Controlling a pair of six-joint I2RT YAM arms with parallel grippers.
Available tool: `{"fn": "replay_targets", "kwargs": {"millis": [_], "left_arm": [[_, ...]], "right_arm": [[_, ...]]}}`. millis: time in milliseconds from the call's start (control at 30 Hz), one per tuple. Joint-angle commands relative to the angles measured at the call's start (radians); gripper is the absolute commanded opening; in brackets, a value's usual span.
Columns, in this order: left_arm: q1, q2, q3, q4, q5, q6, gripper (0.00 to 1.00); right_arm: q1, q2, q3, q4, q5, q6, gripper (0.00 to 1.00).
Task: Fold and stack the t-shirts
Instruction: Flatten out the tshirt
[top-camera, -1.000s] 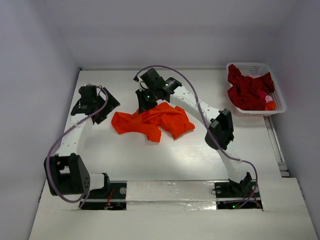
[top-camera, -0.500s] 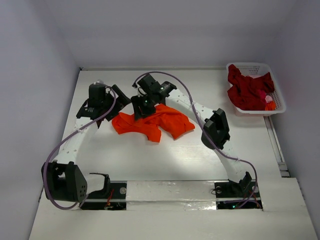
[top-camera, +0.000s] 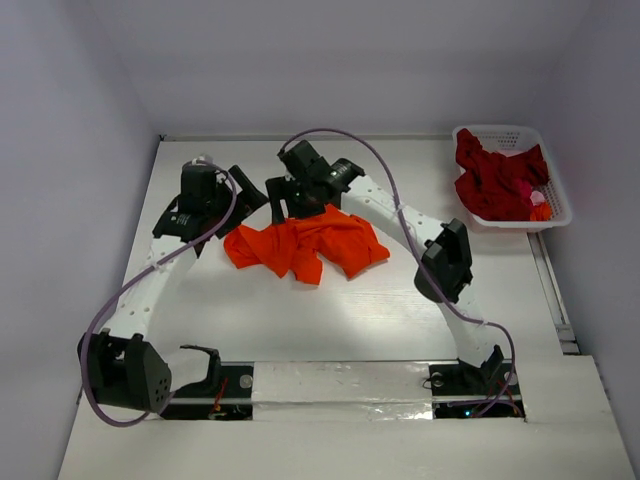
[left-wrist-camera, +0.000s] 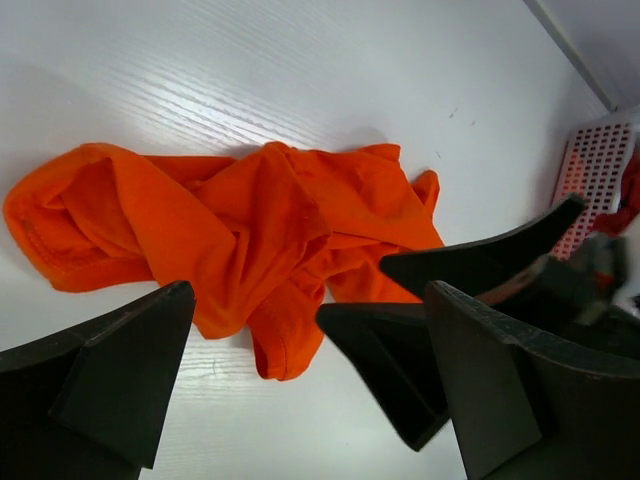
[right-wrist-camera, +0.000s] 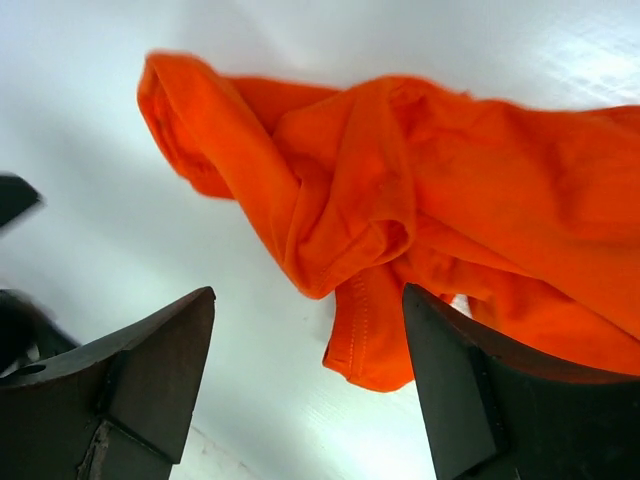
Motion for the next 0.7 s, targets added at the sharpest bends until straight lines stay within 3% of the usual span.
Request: {"fn": "replay_targets", "kwargs": {"millis": [0, 133, 400, 533, 667], "left_arm": [[-0.039, -0.015, 0.041, -0.015, 0.019, 0.031, 0.96], [-0.068, -0.055, 0.024, -0.068, -0.031, 0.063, 0.88], [-0.126, -0.194, -0.218, -0.157, -0.136, 0.106, 0.82], [-0.171, -0.135, -0.181, -0.162, -0.139, 0.081, 0.82], [-0.228, 0.028, -0.152, -0.183, -0.143, 0.061, 0.81]], "right_arm": [[0.014, -0.098, 0.011, 0.056, 0.147, 0.021, 0.81], [-0.010, -0.121, 0.021, 0.028, 0.255, 0.044, 0.81], [-0.132, -0.256, -0.135, 0.094, 0.210, 0.137, 0.81], [-0.153, -0.282, -0.150, 0.091, 0.193, 0.134, 0.81], [-0.153, -0.302, -0.153, 0.093, 0.193, 0.133, 0.81]]}}
